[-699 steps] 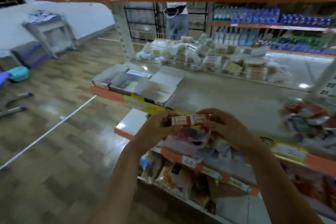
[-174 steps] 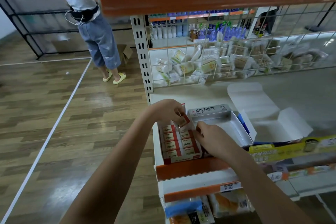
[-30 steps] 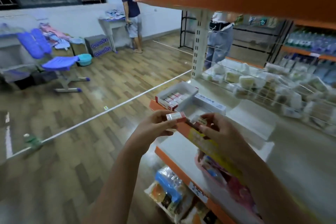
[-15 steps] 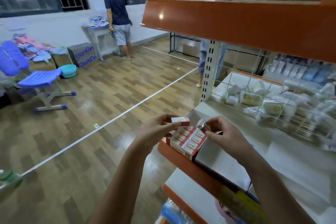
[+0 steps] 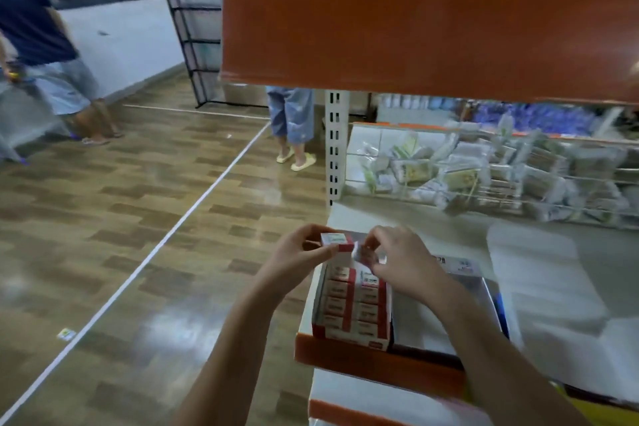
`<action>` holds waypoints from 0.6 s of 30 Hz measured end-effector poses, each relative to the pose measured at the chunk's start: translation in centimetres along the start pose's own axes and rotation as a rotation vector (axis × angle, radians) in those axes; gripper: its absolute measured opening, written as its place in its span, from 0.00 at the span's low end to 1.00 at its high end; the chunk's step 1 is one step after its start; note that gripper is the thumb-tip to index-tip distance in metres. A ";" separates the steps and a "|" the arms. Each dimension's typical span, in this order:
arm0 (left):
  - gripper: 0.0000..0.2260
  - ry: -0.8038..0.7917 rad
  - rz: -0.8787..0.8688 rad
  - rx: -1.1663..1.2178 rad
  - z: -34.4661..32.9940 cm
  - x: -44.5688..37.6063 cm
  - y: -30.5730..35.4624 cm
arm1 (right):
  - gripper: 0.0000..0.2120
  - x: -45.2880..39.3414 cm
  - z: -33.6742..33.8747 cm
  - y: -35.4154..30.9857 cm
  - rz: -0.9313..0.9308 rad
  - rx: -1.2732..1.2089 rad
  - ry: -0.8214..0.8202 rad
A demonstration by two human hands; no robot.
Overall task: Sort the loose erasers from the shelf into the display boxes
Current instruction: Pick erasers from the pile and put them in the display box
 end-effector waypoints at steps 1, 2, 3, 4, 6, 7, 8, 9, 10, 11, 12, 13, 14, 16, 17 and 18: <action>0.09 -0.007 -0.008 -0.022 0.1 -0.4 -0.2 | 0.07 -0.1 -0.2 -0.1 0.002 0.050 0.016; 0.08 -0.012 -0.014 -0.050 0.2 -0.8 -0.4 | 0.06 -0.1 -0.4 -0.1 -0.004 0.088 0.030; 0.08 -0.018 -0.025 -0.078 0.2 -1.1 -0.5 | 0.04 -0.1 -0.6 0.0 -0.013 0.126 0.043; 0.08 -0.024 -0.042 -0.114 0.2 -1.3 -0.5 | 0.02 -0.2 -0.8 0.1 -0.024 0.173 0.052; 0.09 -0.023 -0.080 -0.197 0.3 -1.8 -0.3 | 0.05 -0.1 -0.9 0.2 -0.042 0.248 0.072; 0.09 -0.025 -0.095 -0.231 0.3 -1.9 -0.2 | 0.07 -0.1 -0.9 0.3 -0.048 0.273 0.070; 0.09 -0.033 -0.106 -0.271 0.3 -2.1 -0.1 | 0.07 -0.1 -0.9 0.3 -0.052 0.292 0.066; 0.09 -0.040 -0.117 -0.329 0.2 -2.2 0.0 | 0.06 -0.1 -0.9 0.3 -0.058 0.304 0.053; 0.11 -0.040 -0.130 -0.407 0.1 -2.3 0.2 | 0.06 -0.1 -0.9 0.3 -0.066 0.306 0.040; 0.12 -0.031 -0.148 -0.488 0.0 -2.4 0.5 | 0.05 0.0 -0.9 0.3 -0.074 0.301 0.026; 0.13 -0.015 -0.172 -0.559 0.0 -2.5 1.0 | 0.04 0.0 -1.0 0.3 -0.081 0.295 0.012; 0.14 0.002 -0.198 -0.613 -0.1 -2.6 1.5 | 0.04 0.0 -1.0 0.4 -0.086 0.291 0.001; 0.15 0.014 -0.220 -0.654 -0.3 -2.6 2.0 | 0.04 0.1 -1.1 0.4 -0.090 0.293 -0.008; 0.14 0.016 -0.264 -0.733 -1.0 -2.6 2.7 | 0.05 0.1 -1.2 0.6 -0.105 0.290 -0.013; 0.13 0.011 -0.289 -0.777 -1.4 -2.6 3.0 | 0.06 0.1 -1.2 0.7 -0.117 0.281 -0.005; 0.13 0.011 -0.313 -0.825 -1.8 -2.7 3.2 | 0.06 0.2 -1.2 0.8 -0.125 0.273 0.006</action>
Point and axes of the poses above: each hand's wrist, its own x-axis away from the middle knuckle, its own z-axis out of the back of the hand, y = z × x, the point moved 10 cm from there along -x, towards the middle knuckle, and after that the axes turned 10 degrees about -x, right-handed, at the moved point
